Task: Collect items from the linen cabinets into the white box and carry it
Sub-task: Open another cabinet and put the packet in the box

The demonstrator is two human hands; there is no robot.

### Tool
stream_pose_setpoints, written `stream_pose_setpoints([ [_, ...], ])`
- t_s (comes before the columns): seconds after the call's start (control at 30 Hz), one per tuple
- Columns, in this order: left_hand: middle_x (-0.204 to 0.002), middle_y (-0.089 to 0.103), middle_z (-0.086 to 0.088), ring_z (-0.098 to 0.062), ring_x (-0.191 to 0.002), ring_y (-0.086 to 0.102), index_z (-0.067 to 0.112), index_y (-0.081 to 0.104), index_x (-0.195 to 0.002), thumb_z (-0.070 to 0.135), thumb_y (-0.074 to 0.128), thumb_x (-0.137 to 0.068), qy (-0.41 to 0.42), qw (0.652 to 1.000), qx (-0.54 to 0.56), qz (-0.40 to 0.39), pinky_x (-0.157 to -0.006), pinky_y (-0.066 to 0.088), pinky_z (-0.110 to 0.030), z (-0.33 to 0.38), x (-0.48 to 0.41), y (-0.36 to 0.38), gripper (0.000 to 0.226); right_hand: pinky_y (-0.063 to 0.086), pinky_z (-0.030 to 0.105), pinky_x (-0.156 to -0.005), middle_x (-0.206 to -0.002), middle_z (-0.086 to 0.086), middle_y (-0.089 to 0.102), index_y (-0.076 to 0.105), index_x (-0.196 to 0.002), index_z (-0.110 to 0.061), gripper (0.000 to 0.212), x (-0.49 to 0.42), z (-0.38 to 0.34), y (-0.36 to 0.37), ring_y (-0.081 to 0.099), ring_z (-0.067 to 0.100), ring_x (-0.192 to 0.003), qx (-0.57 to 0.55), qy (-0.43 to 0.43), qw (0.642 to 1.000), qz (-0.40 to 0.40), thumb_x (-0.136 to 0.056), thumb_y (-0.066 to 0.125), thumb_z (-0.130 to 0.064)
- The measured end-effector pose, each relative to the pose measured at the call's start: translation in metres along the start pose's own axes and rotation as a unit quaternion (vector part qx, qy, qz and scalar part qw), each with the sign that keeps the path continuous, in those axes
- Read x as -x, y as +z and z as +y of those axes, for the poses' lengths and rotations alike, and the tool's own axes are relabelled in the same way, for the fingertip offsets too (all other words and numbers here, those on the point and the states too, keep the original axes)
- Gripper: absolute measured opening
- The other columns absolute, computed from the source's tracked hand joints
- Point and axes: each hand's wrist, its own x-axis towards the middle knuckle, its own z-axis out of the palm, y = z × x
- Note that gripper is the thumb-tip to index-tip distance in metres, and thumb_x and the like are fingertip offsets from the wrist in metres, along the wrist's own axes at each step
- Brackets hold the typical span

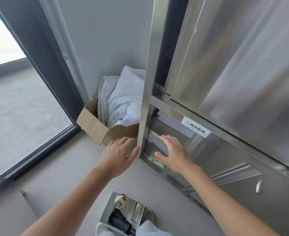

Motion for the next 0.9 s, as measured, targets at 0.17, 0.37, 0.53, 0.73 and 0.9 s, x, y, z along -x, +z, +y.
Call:
stream_pose_setpoints([
  [0.17, -0.121, 0.065, 0.005, -0.020, -0.107, 0.063, 0.020, 0.059, -0.126, 0.061, 0.021, -0.098, 0.036, 0.999, 0.011, -0.028, -0.089, 0.048, -0.038, -0.019, 0.003, 0.008, 0.062, 0.025, 0.031, -0.119, -0.154, 0.000, 0.046, 0.044, -0.151, -0.015, 0.068, 0.017, -0.007, 0.021, 0.034, 0.017, -0.145, -0.016, 0.059, 0.998, 0.024, -0.093, 0.064, -0.045],
  [0.37, -0.127, 0.063, 0.002, -0.023, -0.114, 0.061, 0.018, 0.056, -0.130, 0.060, 0.024, -0.097, 0.052, 0.995, 0.017, -0.085, -0.094, 0.045, -0.037, -0.045, 0.015, 0.037, 0.062, 0.034, 0.034, -0.115, -0.146, 0.004, 0.054, 0.050, -0.146, -0.011, 0.068, 0.047, -0.018, 0.063, 0.045, 0.024, -0.136, -0.060, 0.132, 0.988, 0.047, -0.089, 0.072, -0.041],
  [0.53, -0.126, 0.063, 0.002, -0.023, -0.113, 0.061, 0.019, 0.057, -0.130, 0.055, 0.032, -0.100, 0.056, 0.990, 0.015, -0.130, -0.095, 0.042, -0.036, -0.043, 0.024, 0.060, 0.053, 0.032, 0.032, -0.114, -0.149, 0.002, 0.051, 0.047, -0.149, -0.014, 0.070, 0.068, -0.015, 0.094, 0.043, 0.021, -0.138, -0.080, 0.162, 0.983, 0.022, -0.090, 0.070, -0.043],
  [0.73, -0.119, 0.066, 0.001, -0.023, -0.106, 0.063, 0.016, 0.061, -0.125, 0.056, 0.028, -0.098, 0.040, 0.991, -0.033, -0.125, -0.091, 0.045, -0.037, -0.044, 0.014, 0.067, 0.058, 0.028, 0.031, -0.115, -0.152, 0.002, 0.048, 0.043, -0.152, -0.015, 0.070, 0.043, 0.008, 0.093, 0.039, 0.021, -0.140, -0.086, 0.145, 0.986, -0.005, -0.092, 0.068, -0.041],
  [0.9, -0.112, 0.066, 0.003, -0.023, -0.096, 0.064, 0.018, 0.061, -0.119, 0.057, 0.025, -0.099, 0.037, 0.989, -0.074, -0.125, -0.087, 0.046, -0.037, -0.042, -0.004, 0.087, 0.057, 0.024, 0.029, -0.117, -0.156, 0.001, 0.044, 0.041, -0.153, -0.017, 0.071, 0.012, 0.029, 0.100, 0.033, 0.018, -0.145, -0.108, 0.125, 0.986, -0.028, -0.093, 0.066, -0.044],
])
